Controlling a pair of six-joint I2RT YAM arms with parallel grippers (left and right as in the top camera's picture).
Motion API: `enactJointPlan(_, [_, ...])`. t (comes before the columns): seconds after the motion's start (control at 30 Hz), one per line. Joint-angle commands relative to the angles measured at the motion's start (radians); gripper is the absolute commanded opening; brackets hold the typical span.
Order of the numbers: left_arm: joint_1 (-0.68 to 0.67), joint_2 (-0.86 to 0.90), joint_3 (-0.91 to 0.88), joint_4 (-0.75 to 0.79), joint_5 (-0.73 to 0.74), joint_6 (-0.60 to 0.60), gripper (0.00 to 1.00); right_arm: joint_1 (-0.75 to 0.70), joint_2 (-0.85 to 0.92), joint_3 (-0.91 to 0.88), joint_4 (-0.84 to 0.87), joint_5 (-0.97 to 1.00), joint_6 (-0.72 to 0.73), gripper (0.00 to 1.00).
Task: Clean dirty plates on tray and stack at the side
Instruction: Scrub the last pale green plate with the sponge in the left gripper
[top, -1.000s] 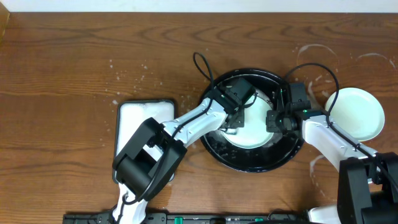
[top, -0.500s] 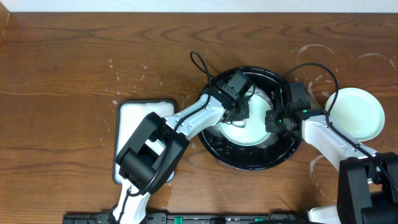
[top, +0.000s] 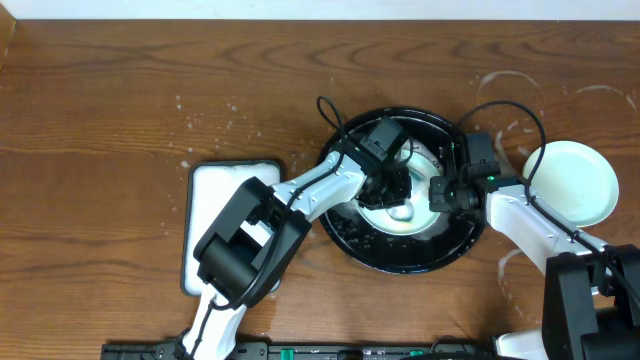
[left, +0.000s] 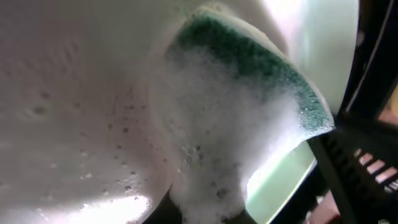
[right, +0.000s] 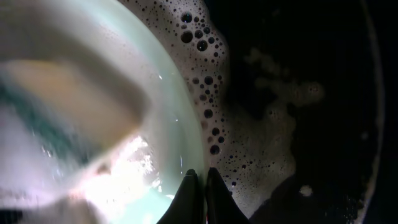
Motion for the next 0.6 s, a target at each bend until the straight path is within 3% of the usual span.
enactJointPlan(0.0, [-0.034, 0.064, -0.031, -0.049, 0.025, 0.058, 0.08, 0.007, 0.014, 0.005, -0.009, -0.001, -0.019, 0.01])
enactJointPlan(0.33, [-0.034, 0.064, -0.029, -0.119, -0.8, 0.178, 0.07, 0.007, 0.014, 0.005, -0.013, -0.001, -0.019, 0.01])
enactJointPlan(0.57, [-0.034, 0.064, -0.009, -0.079, -1.095, 0.287, 0.07, 0.007, 0.014, 0.005, -0.018, -0.001, -0.019, 0.01])
